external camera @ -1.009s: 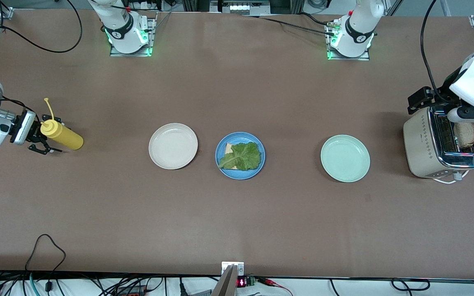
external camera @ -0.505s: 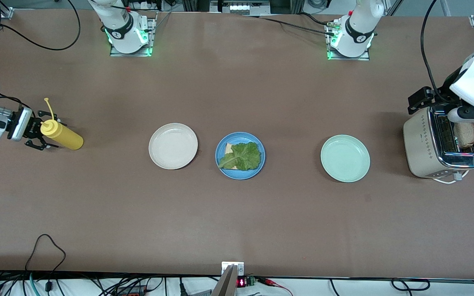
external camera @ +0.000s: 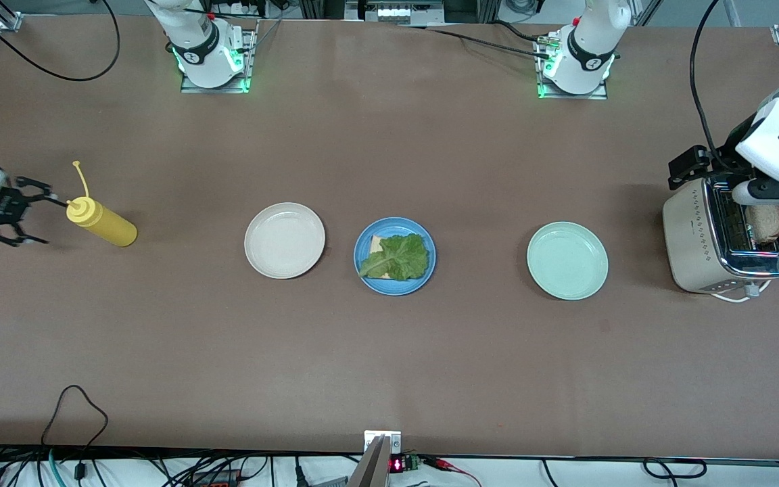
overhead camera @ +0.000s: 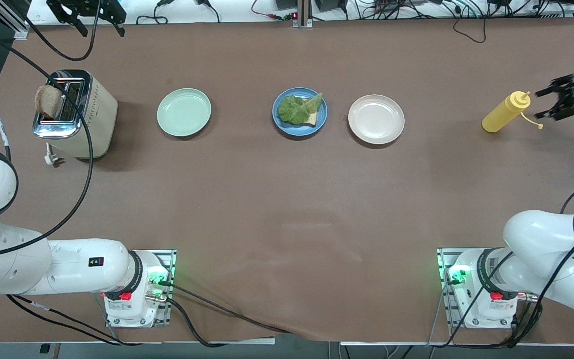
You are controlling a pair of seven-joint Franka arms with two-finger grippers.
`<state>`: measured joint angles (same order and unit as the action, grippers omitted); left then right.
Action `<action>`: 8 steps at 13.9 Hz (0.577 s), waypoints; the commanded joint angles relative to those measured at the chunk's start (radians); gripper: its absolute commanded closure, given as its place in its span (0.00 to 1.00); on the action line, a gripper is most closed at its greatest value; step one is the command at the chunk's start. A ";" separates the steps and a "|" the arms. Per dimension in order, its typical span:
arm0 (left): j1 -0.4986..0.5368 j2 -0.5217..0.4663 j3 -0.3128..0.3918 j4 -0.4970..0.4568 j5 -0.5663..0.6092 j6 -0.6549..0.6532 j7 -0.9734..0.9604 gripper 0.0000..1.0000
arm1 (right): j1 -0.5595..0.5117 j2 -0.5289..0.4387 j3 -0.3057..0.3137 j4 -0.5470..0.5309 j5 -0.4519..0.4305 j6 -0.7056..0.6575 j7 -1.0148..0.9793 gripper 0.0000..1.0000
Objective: Make sandwich in blue plate with both arms
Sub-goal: 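Open the right gripper and draw it back from the bottle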
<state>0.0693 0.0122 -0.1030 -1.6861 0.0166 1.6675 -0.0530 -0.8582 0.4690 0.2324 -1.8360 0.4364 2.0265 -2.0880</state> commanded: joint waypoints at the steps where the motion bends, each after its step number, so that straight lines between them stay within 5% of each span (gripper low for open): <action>1: 0.056 0.052 0.014 0.083 -0.001 -0.015 0.010 0.00 | -0.004 -0.070 -0.001 0.084 -0.074 -0.090 0.161 0.00; 5: 0.245 0.201 0.014 0.138 0.000 -0.014 0.030 0.00 | 0.097 -0.186 0.001 0.145 -0.134 -0.170 0.493 0.00; 8: 0.355 0.291 0.014 0.141 -0.004 -0.008 0.236 0.00 | 0.247 -0.297 0.001 0.175 -0.228 -0.236 0.875 0.00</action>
<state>0.3658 0.2231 -0.0770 -1.5983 0.0179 1.6723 0.0693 -0.7112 0.2567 0.2411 -1.6621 0.2698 1.8385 -1.4385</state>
